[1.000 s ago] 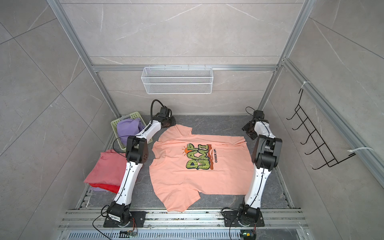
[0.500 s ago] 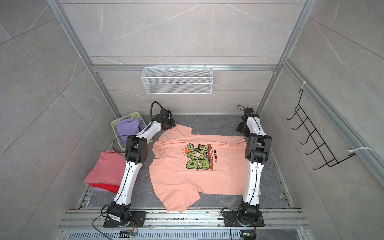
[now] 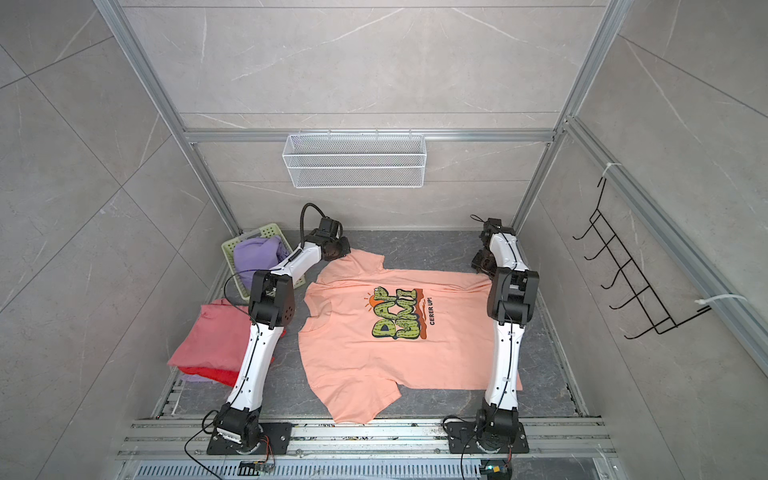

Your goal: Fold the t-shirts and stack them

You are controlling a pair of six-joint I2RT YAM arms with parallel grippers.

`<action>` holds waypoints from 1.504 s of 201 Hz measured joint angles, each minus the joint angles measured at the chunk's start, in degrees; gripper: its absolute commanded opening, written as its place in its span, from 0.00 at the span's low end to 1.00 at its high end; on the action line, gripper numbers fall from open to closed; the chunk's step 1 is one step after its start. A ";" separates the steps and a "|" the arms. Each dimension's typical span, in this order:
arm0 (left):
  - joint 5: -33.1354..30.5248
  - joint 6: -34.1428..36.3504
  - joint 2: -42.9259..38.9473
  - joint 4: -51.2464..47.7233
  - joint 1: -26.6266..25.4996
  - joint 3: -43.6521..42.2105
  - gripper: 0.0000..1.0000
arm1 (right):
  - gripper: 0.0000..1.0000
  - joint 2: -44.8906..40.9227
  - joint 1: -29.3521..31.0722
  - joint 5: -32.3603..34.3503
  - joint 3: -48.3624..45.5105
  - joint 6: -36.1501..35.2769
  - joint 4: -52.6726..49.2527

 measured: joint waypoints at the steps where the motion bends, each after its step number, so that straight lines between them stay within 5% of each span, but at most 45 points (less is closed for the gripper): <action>1: 0.00 0.00 0.00 0.00 0.00 0.00 0.00 | 0.44 0.00 0.00 -0.07 -0.07 0.00 0.04; 30: 0.07 -0.57 0.00 0.04 0.02 0.00 0.00 | 0.15 -1.88 -0.13 -2.03 -3.63 -0.02 3.52; 60: 1.49 -1.05 0.00 0.35 0.46 0.00 0.00 | 0.02 -3.65 -0.35 -3.93 -6.71 0.31 6.80; 247: 4.55 1.46 -9.42 9.11 2.32 0.92 0.00 | 0.00 -13.29 -0.28 -6.95 -8.17 -0.02 23.80; 302: 2.56 4.26 -25.31 6.86 2.08 -18.62 0.00 | 0.00 -19.61 -0.63 -6.19 -17.73 -1.90 26.91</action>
